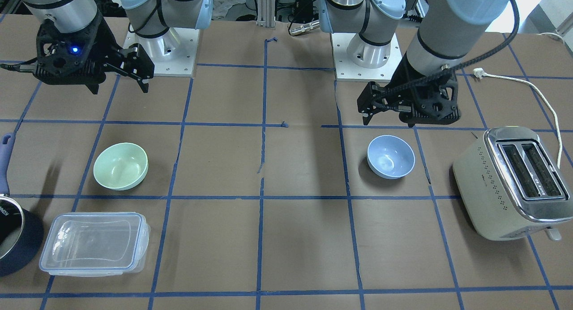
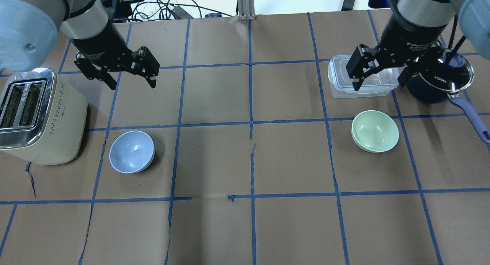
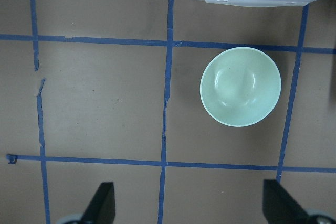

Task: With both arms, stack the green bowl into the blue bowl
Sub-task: 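Lower the left gripper onto the light blue bowl rim and grasp it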

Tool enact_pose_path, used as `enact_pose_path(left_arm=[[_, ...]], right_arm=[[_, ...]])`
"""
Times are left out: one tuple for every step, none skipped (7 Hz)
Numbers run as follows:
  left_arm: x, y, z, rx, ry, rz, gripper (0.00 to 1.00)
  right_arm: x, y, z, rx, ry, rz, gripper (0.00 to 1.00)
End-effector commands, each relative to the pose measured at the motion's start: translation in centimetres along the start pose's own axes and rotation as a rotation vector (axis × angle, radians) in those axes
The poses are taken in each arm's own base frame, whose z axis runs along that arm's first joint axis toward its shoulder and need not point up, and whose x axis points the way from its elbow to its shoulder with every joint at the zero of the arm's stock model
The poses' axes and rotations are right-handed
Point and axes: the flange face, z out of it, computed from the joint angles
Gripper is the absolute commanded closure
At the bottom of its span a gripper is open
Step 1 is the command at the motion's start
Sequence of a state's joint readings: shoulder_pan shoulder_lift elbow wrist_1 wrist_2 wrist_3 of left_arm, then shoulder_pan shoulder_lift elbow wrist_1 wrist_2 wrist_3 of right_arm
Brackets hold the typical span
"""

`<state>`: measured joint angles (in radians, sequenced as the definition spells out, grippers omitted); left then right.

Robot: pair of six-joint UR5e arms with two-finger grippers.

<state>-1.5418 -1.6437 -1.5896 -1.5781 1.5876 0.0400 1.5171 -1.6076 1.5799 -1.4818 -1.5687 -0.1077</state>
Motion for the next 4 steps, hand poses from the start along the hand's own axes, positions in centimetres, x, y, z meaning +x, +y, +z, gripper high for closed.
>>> enact_pose_path(left_arm=[[-1.2,-0.2,9.2,-0.116,0.004,-0.021,0.00],[-1.8,-0.2,13.5,-0.155,-0.054,0.003,0.00],[-1.9,0.0,17.6,-0.191,-0.070,0.031,0.00],[-1.9,-0.2,20.9,-0.199,-0.070,0.074,0.00]], right_arm=[[0.0,0.0,0.0,0.000,0.001,-0.003,0.00],[0.0,0.0,0.0,0.000,0.001,-0.003,0.00],[0.0,0.0,0.0,0.000,0.001,-0.003,0.00],[0.2,-0.1,0.1,-0.003,0.003,0.000,0.00]])
